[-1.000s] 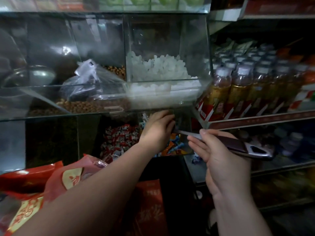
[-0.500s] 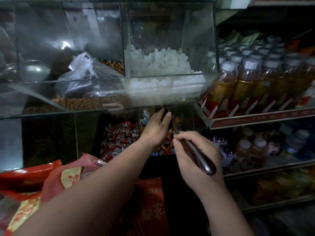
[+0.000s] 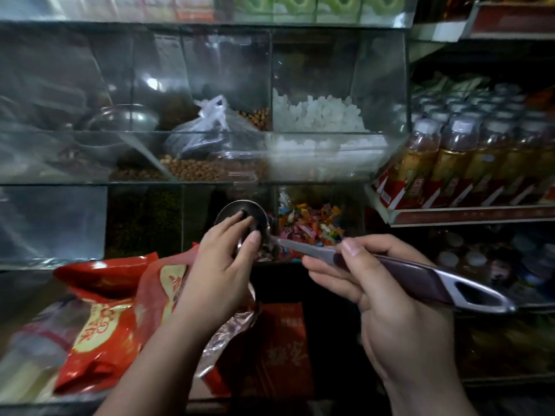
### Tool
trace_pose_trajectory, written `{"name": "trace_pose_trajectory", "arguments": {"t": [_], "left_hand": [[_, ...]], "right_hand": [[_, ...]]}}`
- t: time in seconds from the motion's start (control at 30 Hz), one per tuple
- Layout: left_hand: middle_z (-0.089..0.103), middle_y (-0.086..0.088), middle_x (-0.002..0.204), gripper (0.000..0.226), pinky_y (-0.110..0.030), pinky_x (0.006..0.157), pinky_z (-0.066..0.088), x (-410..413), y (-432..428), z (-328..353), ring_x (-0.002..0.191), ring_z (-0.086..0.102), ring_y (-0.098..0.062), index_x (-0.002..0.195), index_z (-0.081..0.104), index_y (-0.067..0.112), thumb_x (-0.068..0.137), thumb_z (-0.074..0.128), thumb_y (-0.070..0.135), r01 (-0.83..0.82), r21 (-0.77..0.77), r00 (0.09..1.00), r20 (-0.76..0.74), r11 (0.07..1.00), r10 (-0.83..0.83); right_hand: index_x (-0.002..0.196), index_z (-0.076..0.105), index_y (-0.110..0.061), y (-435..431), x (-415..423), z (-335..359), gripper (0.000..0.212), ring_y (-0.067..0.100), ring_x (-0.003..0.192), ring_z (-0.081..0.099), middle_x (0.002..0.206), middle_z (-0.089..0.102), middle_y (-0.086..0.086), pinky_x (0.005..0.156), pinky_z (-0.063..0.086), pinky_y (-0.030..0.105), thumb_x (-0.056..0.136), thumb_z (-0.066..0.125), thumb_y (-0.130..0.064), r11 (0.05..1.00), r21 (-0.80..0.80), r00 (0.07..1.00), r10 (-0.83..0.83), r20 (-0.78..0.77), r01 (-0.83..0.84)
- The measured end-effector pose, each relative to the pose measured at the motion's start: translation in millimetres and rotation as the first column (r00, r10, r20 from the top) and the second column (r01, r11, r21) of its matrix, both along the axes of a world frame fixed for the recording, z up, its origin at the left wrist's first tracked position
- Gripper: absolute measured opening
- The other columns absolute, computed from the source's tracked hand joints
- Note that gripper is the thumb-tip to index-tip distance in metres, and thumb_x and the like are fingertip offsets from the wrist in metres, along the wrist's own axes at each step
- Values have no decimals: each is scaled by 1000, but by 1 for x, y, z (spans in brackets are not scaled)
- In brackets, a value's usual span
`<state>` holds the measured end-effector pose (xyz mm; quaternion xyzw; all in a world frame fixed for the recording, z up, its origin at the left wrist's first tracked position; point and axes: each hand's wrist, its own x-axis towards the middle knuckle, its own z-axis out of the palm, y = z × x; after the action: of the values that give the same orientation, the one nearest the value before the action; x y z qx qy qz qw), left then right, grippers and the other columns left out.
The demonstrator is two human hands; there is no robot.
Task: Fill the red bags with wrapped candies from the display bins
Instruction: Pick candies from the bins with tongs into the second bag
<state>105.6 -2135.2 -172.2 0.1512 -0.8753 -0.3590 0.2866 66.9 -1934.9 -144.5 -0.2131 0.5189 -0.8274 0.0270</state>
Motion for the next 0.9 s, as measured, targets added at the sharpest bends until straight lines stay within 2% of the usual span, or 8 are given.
{"name": "trace_pose_trajectory", "arguments": {"t": [0.13,0.27,0.37,0.47,0.53,0.67,0.8,0.9], "left_hand": [[53,5,137,22,-35,110,33,59,-31,-25,131,41,-11,112,72,24,90,67,23,-322,-105,946,-71,941,316],[45,-9,145,34,-45,112,30,89,-51,-54,135,36,-28,118,68,21,84,73,22,-504,-132,853,83,854,516],[55,-6,142,49,-35,107,38,92,-57,-67,129,50,-24,135,59,20,88,70,28,-420,-8,862,309,908,402],[69,5,125,61,-19,84,45,90,-51,-71,110,64,-16,138,56,31,81,61,9,-335,28,898,312,942,310],[72,5,119,73,-11,74,40,89,-49,-71,100,66,-12,140,55,34,74,54,2,-325,23,907,292,945,305],[75,8,106,75,-2,56,39,89,-52,-69,70,62,2,143,51,38,73,49,12,-309,147,921,292,940,258],[72,17,89,74,-11,55,45,89,-54,-69,58,56,10,145,48,37,75,51,13,-324,230,921,297,918,251],[74,10,98,76,-13,59,48,87,-55,-68,65,59,6,146,48,35,77,54,4,-347,229,913,306,910,271]], "right_hand": [[84,74,-18,-20,26,-9,21,31,81,81,80,78,12,71,66,36,81,73,-40,983,153,994,105,-25,-100],[88,69,-29,-44,36,-19,24,7,71,76,76,77,-4,67,63,30,81,69,-51,814,580,977,134,-165,-14],[85,63,-28,-72,34,-31,11,1,54,62,67,67,-12,43,40,10,92,70,-34,670,742,934,244,-262,33],[86,58,-31,-102,21,-47,13,4,66,62,77,64,-11,56,47,17,96,66,-28,545,836,829,443,-342,54],[90,60,-31,-117,10,-60,11,6,78,62,84,63,-10,71,54,34,93,67,-23,431,899,740,578,-342,79],[105,68,-24,-135,-7,-90,24,22,95,64,102,61,-1,84,53,41,82,74,-29,208,971,601,764,-235,114],[95,69,-22,-145,-14,-110,3,14,87,66,91,69,-4,79,54,39,93,69,-25,358,932,743,610,-274,50],[78,72,-25,-153,-13,-116,15,5,77,69,76,73,-8,76,56,32,90,71,-36,491,871,956,259,-135,-10]]}}
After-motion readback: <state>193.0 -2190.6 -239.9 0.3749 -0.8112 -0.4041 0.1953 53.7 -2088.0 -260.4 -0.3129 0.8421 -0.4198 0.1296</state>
